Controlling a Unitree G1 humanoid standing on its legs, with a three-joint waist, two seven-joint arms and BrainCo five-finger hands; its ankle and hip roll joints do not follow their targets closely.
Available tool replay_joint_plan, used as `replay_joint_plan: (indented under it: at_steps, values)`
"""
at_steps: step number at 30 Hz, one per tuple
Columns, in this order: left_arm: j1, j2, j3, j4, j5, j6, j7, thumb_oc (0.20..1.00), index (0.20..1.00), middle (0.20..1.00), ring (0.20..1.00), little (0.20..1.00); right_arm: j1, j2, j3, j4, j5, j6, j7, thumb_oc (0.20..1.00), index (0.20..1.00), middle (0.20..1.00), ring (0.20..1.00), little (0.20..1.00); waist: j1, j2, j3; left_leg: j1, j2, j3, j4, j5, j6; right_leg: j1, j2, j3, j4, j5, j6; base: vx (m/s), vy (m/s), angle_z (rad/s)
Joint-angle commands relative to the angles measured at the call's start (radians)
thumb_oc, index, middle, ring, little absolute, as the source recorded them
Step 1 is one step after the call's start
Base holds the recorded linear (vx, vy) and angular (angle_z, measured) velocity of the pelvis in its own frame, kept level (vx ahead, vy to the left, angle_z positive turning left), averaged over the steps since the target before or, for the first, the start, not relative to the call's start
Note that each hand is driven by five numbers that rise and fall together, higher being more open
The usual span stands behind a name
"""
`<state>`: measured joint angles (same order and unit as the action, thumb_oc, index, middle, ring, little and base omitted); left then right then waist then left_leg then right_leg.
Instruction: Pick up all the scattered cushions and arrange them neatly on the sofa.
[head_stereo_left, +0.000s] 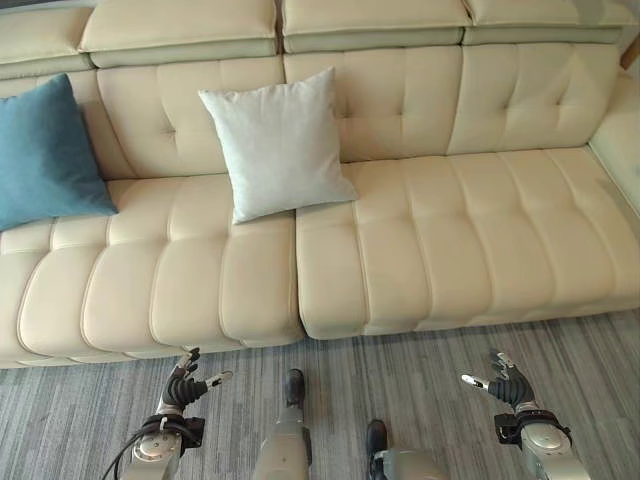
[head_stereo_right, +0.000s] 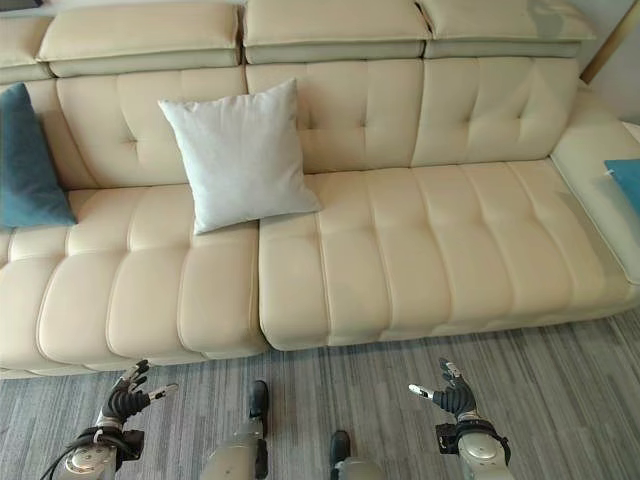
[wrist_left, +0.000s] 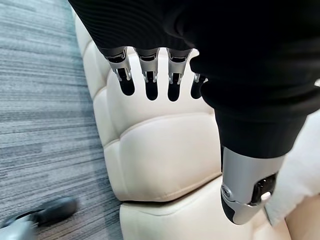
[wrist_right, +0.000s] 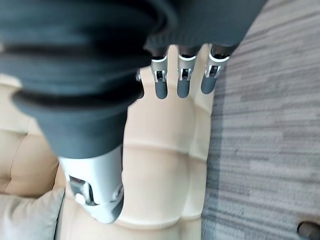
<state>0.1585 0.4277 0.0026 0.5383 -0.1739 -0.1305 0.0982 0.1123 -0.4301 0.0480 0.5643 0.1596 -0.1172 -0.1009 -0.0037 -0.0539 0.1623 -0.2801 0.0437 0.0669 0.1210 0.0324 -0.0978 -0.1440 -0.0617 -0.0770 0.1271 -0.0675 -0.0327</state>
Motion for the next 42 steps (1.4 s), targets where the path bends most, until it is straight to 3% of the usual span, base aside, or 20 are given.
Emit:
replay_joint_plan:
  at_steps: [1, 5, 12, 14, 17, 19, 23, 24, 26, 27, 28, 30, 31, 32, 33, 34, 37, 38, 39, 42]
  values:
    - [-0.04, 0.038, 0.034, 0.001, 0.028, -0.04, 0.007, 1.0, 1.0, 1.0, 1.0, 1.0, -0.028, -0.02, -0.021, -0.051, 0.002, -0.024, -0.004, 1.0, 1.0, 1.0, 1.0, 1.0, -0.012, -0.026, -0.018, 0.087, -0.053, -0.028, 0.023, -0.096, 0.036, 0.026, 0.017, 0.033, -0.113, 0.037, 0.122, -0.06, 0.039, -0.02]
    - [-0.052, 0.036, 0.001, 0.024, 0.058, -0.029, 0.01, 1.0, 1.0, 1.0, 1.0, 1.0, -0.018, -0.015, -0.026, -0.029, -0.003, -0.016, -0.005, 1.0, 1.0, 1.0, 1.0, 1.0, -0.04, -0.013, -0.056, 0.163, -0.036, -0.008, -0.085, -0.073, 0.04, 0.038, 0.033, 0.024, -0.126, 0.037, 0.124, 0.01, 0.069, 0.08]
    - [-0.06, 0.039, -0.029, -0.015, 0.085, -0.012, -0.004, 1.0, 1.0, 1.0, 1.0, 1.0, -0.001, 0.014, -0.034, -0.013, 0.015, -0.005, -0.006, 1.0, 1.0, 1.0, 1.0, 1.0, -0.06, -0.019, -0.056, 0.198, -0.047, -0.003, -0.109, -0.086, 0.063, 0.035, 0.043, 0.074, -0.113, 0.049, 0.127, -0.03, 0.06, -0.15]
    - [-0.065, 0.041, -0.032, -0.031, 0.089, -0.01, -0.006, 1.0, 1.0, 1.0, 1.0, 1.0, -0.006, 0.03, -0.038, -0.013, 0.033, -0.007, -0.009, 1.0, 1.0, 1.0, 1.0, 1.0, -0.07, -0.021, -0.049, 0.198, -0.047, 0.022, -0.1, -0.096, 0.073, 0.013, 0.053, 0.1, -0.092, 0.057, 0.131, -0.1, 0.059, -0.69]
    - [-0.07, 0.041, -0.029, -0.05, 0.08, -0.008, -0.003, 1.0, 1.0, 1.0, 1.0, 1.0, -0.023, 0.045, -0.029, -0.027, 0.033, -0.006, -0.014, 1.0, 1.0, 1.0, 1.0, 1.0, -0.08, -0.026, -0.031, 0.209, -0.032, 0.119, -0.094, -0.111, 0.087, -0.04, 0.069, 0.129, -0.053, 0.079, 0.152, -0.11, 0.034, -0.84]
    - [-0.062, 0.04, -0.018, -0.063, 0.073, -0.007, -0.001, 1.0, 1.0, 1.0, 1.0, 1.0, -0.029, 0.051, -0.02, -0.046, 0.022, -0.003, -0.015, 1.0, 1.0, 1.0, 1.0, 1.0, -0.074, -0.029, -0.028, 0.216, -0.013, 0.188, -0.095, -0.112, 0.086, -0.07, 0.052, 0.072, -0.042, 0.096, 0.16, -0.06, -0.046, -1.96]
    - [-0.034, 0.038, -0.004, -0.08, 0.075, 0.001, -0.004, 1.0, 1.0, 1.0, 1.0, 1.0, -0.039, 0.054, -0.001, -0.079, 0.0, 0.0, -0.022, 1.0, 1.0, 1.0, 1.0, 1.0, -0.042, -0.006, -0.025, 0.27, 0.053, 0.319, -0.097, -0.134, 0.062, -0.059, -0.048, -0.245, 0.003, 0.039, 0.15, 0.01, -0.108, -1.93]
    - [-0.032, 0.032, -0.008, -0.082, 0.079, 0.002, -0.007, 1.0, 1.0, 1.0, 1.0, 1.0, -0.039, 0.052, 0.005, -0.092, -0.008, 0.0, -0.021, 1.0, 1.0, 1.0, 1.0, 1.0, -0.046, -0.006, -0.03, 0.281, 0.063, 0.351, -0.094, -0.133, 0.057, -0.052, -0.06, -0.277, 0.002, 0.034, 0.148, 0.07, -0.157, -2.04]
    - [-0.033, 0.023, -0.017, -0.078, 0.083, 0.003, -0.018, 1.0, 1.0, 1.0, 1.0, 1.0, -0.023, 0.049, 0.002, -0.112, -0.013, 0.004, -0.018, 1.0, 1.0, 1.0, 1.0, 1.0, -0.061, -0.01, -0.039, 0.306, 0.067, 0.388, -0.075, -0.152, 0.054, -0.062, -0.06, -0.243, 0.022, 0.022, 0.145, 0.15, -0.197, -1.42]
    - [-0.047, 0.016, -0.035, -0.076, 0.086, -0.001, -0.025, 1.0, 1.0, 1.0, 1.0, 1.0, -0.012, 0.044, -0.002, -0.119, -0.005, -0.001, -0.017, 1.0, 1.0, 1.0, 1.0, 1.0, -0.083, -0.01, -0.035, 0.303, 0.089, 0.402, 0.019, -0.179, 0.047, -0.057, -0.055, -0.208, 0.029, 0.007, 0.135, 0.2, -0.305, -0.78]
    - [-0.061, 0.004, -0.058, -0.077, 0.081, -0.001, -0.026, 1.0, 1.0, 1.0, 1.0, 1.0, -0.014, 0.026, 0.004, -0.127, -0.01, 0.001, -0.019, 1.0, 1.0, 1.0, 1.0, 1.0, -0.091, -0.009, -0.021, 0.276, 0.139, 0.401, 0.156, -0.181, 0.04, -0.038, -0.047, -0.188, 0.032, -0.013, 0.112, 0.2, -0.313, -0.69]
    - [-0.068, -0.001, -0.066, -0.076, 0.075, -0.005, -0.023, 1.0, 1.0, 1.0, 1.0, 1.0, -0.023, 0.013, 0.009, -0.129, -0.011, 0.0, -0.022, 1.0, 1.0, 1.0, 1.0, 1.0, -0.088, -0.003, -0.012, 0.259, 0.165, 0.383, 0.233, -0.17, 0.03, -0.024, -0.031, -0.177, 0.031, -0.023, 0.097, 0.17, -0.186, -0.59]
    - [-0.072, -0.011, -0.08, -0.074, 0.057, -0.012, -0.012, 1.0, 1.0, 1.0, 1.0, 1.0, -0.037, 0.003, 0.02, -0.15, -0.005, 0.005, -0.022, 1.0, 1.0, 1.0, 1.0, 1.0, -0.073, 0.001, -0.004, 0.216, 0.167, 0.313, 0.313, -0.129, 0.027, 0.009, -0.009, -0.151, 0.022, -0.038, 0.084, 0.19, -0.158, -0.65]
    - [-0.073, -0.011, -0.08, -0.074, 0.057, -0.013, -0.012, 1.0, 1.0, 1.0, 1.0, 1.0, -0.036, 0.003, 0.019, -0.152, -0.004, 0.006, -0.022, 1.0, 1.0, 1.0, 1.0, 1.0, -0.074, 0.002, -0.004, 0.215, 0.169, 0.312, 0.316, -0.13, 0.026, 0.009, -0.008, -0.152, 0.022, -0.039, 0.084, 0.24, -0.124, -1.06]
    - [-0.061, -0.027, -0.086, -0.076, 0.045, -0.017, -0.005, 1.0, 1.0, 1.0, 1.0, 1.0, -0.042, -0.003, 0.031, -0.166, -0.002, 0.005, -0.017, 1.0, 1.0, 1.0, 1.0, 1.0, -0.044, -0.012, 0.002, 0.122, 0.086, 0.231, 0.311, -0.144, 0.054, 0.036, -0.01, -0.111, -0.003, -0.02, 0.084, 0.1, -0.028, -1.05]
    - [-0.061, -0.027, -0.086, -0.076, 0.045, -0.017, -0.005, 1.0, 1.0, 1.0, 1.0, 1.0, -0.042, -0.003, 0.031, -0.167, -0.002, 0.005, -0.017, 1.0, 1.0, 1.0, 1.0, 1.0, -0.044, -0.012, 0.001, 0.122, 0.086, 0.232, 0.311, -0.144, 0.055, 0.036, -0.011, -0.111, -0.003, -0.02, 0.084, 0.19, -0.02, -1.37]
    - [-0.052, -0.039, -0.087, -0.079, 0.041, -0.02, -0.002, 1.0, 1.0, 1.0, 1.0, 1.0, -0.046, -0.01, 0.04, -0.171, -0.008, 0.005, -0.015, 1.0, 1.0, 1.0, 1.0, 1.0, -0.005, -0.013, 0.006, 0.043, 0.058, 0.179, 0.23, -0.12, 0.052, 0.08, -0.001, -0.056, -0.031, -0.032, 0.093, 0.28, 0.016, -1.13]
    - [-0.05, -0.04, -0.088, -0.079, 0.042, -0.02, 0.002, 1.0, 1.0, 1.0, 1.0, 1.0, -0.052, -0.015, 0.044, -0.171, -0.006, 0.003, -0.02, 1.0, 1.0, 1.0, 1.0, 1.0, 0.011, -0.011, 0.009, 0.005, 0.042, 0.152, 0.186, -0.077, 0.047, 0.098, 0.011, -0.038, -0.045, -0.035, 0.092, 0.33, 0.007, -0.7]
    - [-0.048, -0.046, -0.091, -0.08, 0.038, -0.016, 0.004, 1.0, 1.0, 1.0, 1.0, 1.0, -0.051, -0.012, 0.045, -0.164, -0.004, 0.001, -0.028, 1.0, 1.0, 1.0, 1.0, 1.0, 0.043, 0.001, 0.019, -0.037, 0.016, 0.094, 0.094, 0.001, 0.029, 0.143, 0.04, -0.013, -0.055, -0.054, 0.089, 0.47, 0.017, -0.72]
    - [-0.051, -0.056, -0.09, -0.071, 0.028, -0.014, 0.006, 1.0, 1.0, 1.0, 1.0, 1.0, -0.044, -0.002, 0.037, -0.157, 0.01, -0.004, -0.027, 1.0, 1.0, 1.0, 1.0, 1.0, 0.063, 0.014, 0.012, -0.06, -0.002, 0.076, -0.034, 0.057, 0.021, 0.196, 0.065, 0.015, -0.072, -0.086, 0.088, 0.32, 0.021, -0.73]
